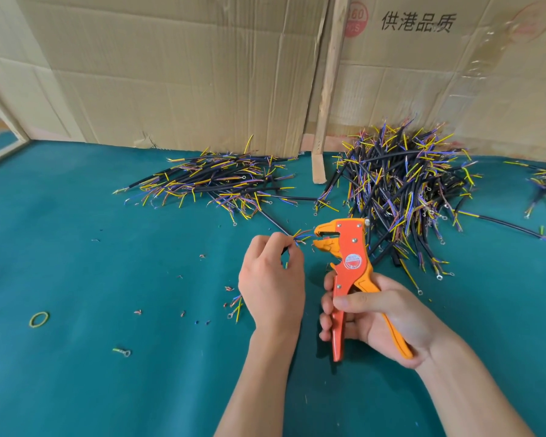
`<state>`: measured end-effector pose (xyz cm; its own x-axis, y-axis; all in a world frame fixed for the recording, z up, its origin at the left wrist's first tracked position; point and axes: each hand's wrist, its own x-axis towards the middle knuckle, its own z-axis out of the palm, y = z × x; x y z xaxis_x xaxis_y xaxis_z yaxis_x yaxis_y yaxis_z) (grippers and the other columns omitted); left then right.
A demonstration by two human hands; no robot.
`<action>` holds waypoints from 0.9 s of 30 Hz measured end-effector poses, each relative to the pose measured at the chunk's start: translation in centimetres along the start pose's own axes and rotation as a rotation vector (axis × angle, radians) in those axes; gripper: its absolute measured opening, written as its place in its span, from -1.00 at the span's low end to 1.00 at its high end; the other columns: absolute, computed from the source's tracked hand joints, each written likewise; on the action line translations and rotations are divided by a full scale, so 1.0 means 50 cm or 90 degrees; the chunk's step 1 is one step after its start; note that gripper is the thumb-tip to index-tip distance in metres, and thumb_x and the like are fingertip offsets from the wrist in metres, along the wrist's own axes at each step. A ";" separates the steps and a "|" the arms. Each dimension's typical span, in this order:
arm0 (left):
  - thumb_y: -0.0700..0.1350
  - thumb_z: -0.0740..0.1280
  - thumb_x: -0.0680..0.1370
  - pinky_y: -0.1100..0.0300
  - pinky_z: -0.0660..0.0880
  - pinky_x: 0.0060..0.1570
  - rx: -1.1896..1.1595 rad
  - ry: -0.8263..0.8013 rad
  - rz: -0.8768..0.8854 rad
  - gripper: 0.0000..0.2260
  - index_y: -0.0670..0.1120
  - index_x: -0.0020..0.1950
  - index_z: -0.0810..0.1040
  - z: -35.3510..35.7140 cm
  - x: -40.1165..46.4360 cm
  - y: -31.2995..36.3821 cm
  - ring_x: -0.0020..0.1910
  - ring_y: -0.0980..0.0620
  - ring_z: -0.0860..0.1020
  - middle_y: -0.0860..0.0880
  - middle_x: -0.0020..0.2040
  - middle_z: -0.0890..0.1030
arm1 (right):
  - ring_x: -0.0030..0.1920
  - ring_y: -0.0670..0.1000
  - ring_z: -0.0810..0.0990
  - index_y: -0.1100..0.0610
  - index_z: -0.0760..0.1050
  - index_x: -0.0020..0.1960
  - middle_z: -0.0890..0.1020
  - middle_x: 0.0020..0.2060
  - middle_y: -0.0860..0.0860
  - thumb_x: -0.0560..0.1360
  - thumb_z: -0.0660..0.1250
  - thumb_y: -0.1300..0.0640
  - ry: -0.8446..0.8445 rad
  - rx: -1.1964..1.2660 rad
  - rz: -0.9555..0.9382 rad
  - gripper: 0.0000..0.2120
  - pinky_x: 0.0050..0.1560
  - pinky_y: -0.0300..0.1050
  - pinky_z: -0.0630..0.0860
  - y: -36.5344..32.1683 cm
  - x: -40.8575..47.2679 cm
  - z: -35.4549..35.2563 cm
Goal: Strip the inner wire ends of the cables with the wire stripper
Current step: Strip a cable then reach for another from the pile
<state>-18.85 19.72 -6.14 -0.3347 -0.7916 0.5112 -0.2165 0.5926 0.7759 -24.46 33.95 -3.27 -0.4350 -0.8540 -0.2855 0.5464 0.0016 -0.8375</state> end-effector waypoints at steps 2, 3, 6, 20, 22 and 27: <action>-0.28 0.47 0.43 0.13 0.38 -0.32 -0.002 -0.012 0.011 -0.90 -0.10 -0.20 0.63 0.000 -0.002 0.001 -0.30 -0.06 0.48 0.00 -0.25 0.56 | -0.24 0.29 0.58 0.28 0.54 0.06 0.54 -0.20 0.29 0.23 0.55 0.33 -0.005 -0.010 -0.001 -0.58 -0.18 0.19 0.61 0.002 0.001 0.006; -0.29 0.46 0.43 0.12 0.40 -0.32 -0.003 -0.016 0.016 -0.90 -0.10 -0.21 0.62 0.000 -0.002 0.002 -0.29 -0.07 0.49 0.00 -0.25 0.56 | -0.24 0.28 0.58 0.28 0.54 0.05 0.54 -0.20 0.29 0.23 0.55 0.34 -0.004 -0.012 -0.002 -0.58 -0.18 0.19 0.61 0.003 0.001 0.008; -0.29 0.46 0.42 0.11 0.42 -0.31 -0.001 -0.021 0.020 -0.90 -0.10 -0.21 0.62 -0.001 -0.002 0.002 -0.28 -0.08 0.50 0.00 -0.24 0.56 | -0.25 0.27 0.57 0.28 0.52 0.05 0.52 -0.21 0.27 0.25 0.54 0.35 0.001 -0.019 -0.005 -0.60 -0.20 0.18 0.60 0.002 0.001 0.009; -0.27 0.47 0.42 0.06 0.46 -0.32 0.012 -0.025 0.024 -0.91 -0.10 -0.20 0.63 0.000 -0.004 0.000 -0.29 -0.09 0.51 -0.01 -0.23 0.57 | -0.28 0.27 0.56 0.27 0.50 0.05 0.51 -0.25 0.24 0.33 0.47 0.38 0.010 -0.039 -0.013 -0.68 -0.22 0.16 0.60 0.001 0.002 0.003; -0.27 0.47 0.42 0.08 0.45 -0.33 0.011 -0.022 0.026 -0.91 -0.10 -0.21 0.63 0.000 -0.004 -0.001 -0.30 -0.08 0.50 -0.01 -0.23 0.57 | -0.28 0.26 0.56 0.27 0.49 0.04 0.51 -0.26 0.24 0.34 0.47 0.37 0.016 -0.045 -0.010 -0.69 -0.22 0.16 0.59 0.003 0.003 0.003; -0.28 0.47 0.42 0.09 0.45 -0.32 0.007 -0.020 0.020 -0.90 -0.10 -0.21 0.63 0.001 -0.003 0.000 -0.30 -0.08 0.50 0.00 -0.24 0.58 | -0.30 0.25 0.55 0.27 0.50 0.04 0.51 -0.27 0.24 0.34 0.47 0.35 0.028 -0.048 -0.007 -0.70 -0.24 0.14 0.58 0.005 0.005 0.000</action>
<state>-18.83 19.84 -6.25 -0.3698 -0.7676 0.5235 -0.2158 0.6190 0.7551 -24.44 33.71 -3.53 -0.4729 -0.8305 -0.2943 0.4864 0.0324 -0.8731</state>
